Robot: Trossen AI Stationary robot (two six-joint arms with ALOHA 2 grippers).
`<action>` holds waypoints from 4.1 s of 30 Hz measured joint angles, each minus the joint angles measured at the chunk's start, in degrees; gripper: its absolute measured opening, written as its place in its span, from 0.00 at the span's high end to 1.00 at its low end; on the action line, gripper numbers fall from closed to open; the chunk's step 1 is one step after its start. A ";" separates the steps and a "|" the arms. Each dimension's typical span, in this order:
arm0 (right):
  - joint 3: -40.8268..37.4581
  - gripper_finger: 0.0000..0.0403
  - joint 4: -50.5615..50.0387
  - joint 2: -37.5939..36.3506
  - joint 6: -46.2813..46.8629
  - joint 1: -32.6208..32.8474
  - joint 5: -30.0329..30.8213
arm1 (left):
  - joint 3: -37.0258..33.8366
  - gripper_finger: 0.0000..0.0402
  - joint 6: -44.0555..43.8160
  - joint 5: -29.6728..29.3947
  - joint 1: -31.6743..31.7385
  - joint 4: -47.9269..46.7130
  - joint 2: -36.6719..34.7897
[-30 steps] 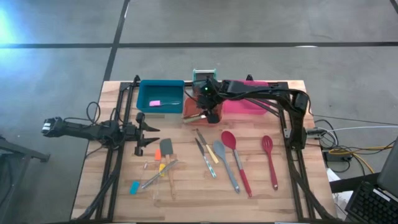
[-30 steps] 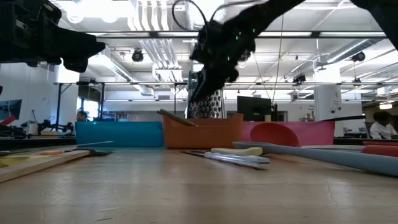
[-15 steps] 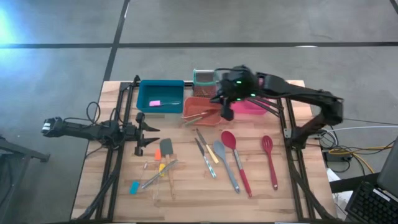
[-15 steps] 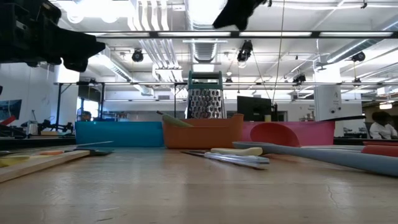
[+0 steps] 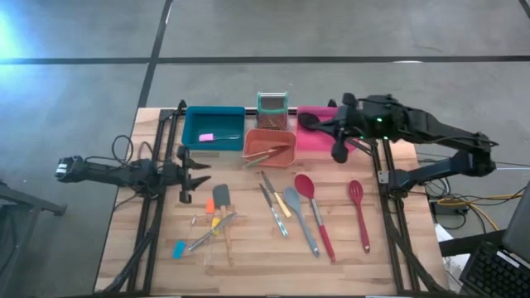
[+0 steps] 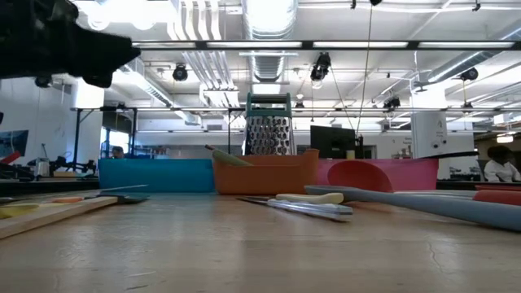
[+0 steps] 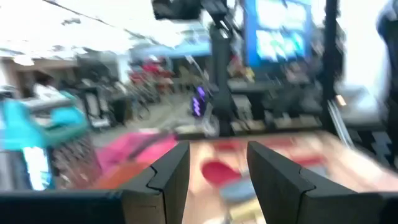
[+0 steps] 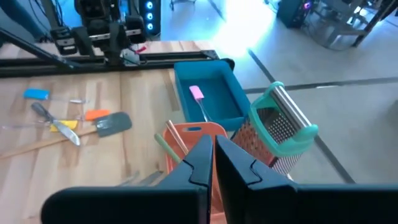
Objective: Pick & Place Kitchen Items
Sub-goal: Put the blue spatula into the blue bin
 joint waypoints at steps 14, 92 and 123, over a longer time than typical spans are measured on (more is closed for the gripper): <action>-19.13 0.97 6.50 -19.20 -0.03 -0.03 -3.12 | 11.76 0.59 4.64 -16.86 -0.02 10.32 0.46; -44.57 0.97 7.75 -22.29 -0.34 -0.02 -3.11 | 43.43 0.76 -76.77 35.95 -24.94 -72.74 50.69; -44.59 0.97 7.77 -22.29 -0.35 -0.02 -3.09 | 32.96 0.51 -87.46 37.33 -30.56 -57.23 56.81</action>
